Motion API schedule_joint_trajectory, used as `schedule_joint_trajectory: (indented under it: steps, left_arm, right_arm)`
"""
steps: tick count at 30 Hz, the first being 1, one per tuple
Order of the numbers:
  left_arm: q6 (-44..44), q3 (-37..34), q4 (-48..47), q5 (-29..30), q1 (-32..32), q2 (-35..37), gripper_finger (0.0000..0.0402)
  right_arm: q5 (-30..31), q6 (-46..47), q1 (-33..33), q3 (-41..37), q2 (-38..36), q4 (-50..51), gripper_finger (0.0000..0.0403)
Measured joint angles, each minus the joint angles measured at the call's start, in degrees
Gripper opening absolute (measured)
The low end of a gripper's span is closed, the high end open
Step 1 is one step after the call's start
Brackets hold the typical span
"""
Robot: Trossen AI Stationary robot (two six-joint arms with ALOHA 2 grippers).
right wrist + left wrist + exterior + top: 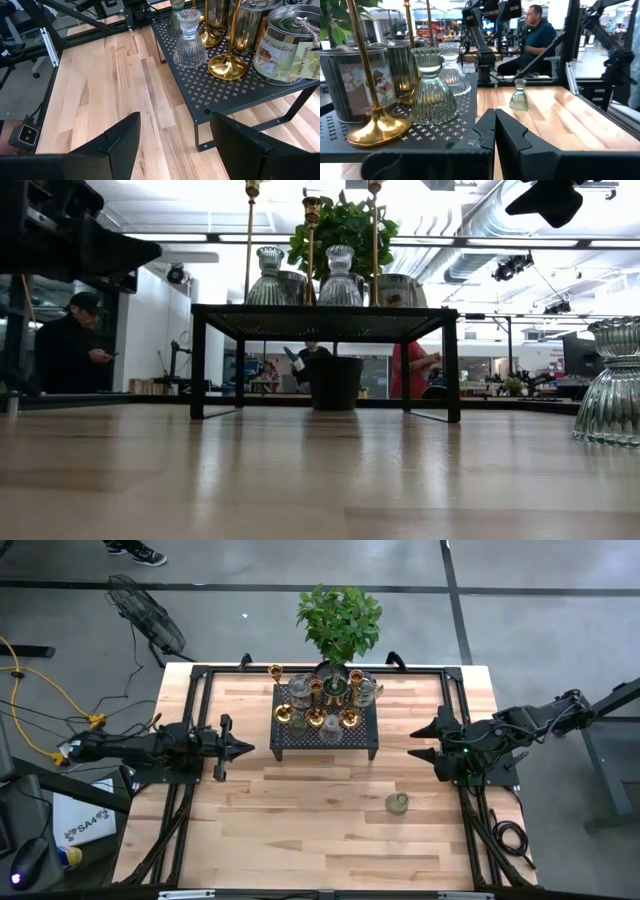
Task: Pick & Place candle stick holders
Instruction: Put the green candle holder on the shelf aligned with the other green and transparent candle holders
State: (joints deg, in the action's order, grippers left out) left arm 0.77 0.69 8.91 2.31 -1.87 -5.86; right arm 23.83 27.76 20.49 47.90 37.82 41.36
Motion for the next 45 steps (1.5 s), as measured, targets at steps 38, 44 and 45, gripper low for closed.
schedule_joint_trajectory:
  steps: [38,44,45]
  left_arm:
    - [-3.8,0.0,-8.1,-1.1,0.0,4.1,0.0000]
    - [4.0,0.0,-7.8,1.1,0.0,4.1,0.0000]
    - [5.1,0.0,-7.8,1.4,0.0,4.1,0.0000]
  right_arm:
    - [0.0,0.0,0.0,0.0,0.0,0.0,0.0233]
    - [0.0,0.0,0.0,0.0,0.0,0.0,0.0233]
    - [0.0,0.0,0.0,0.0,0.0,0.0,0.0233]
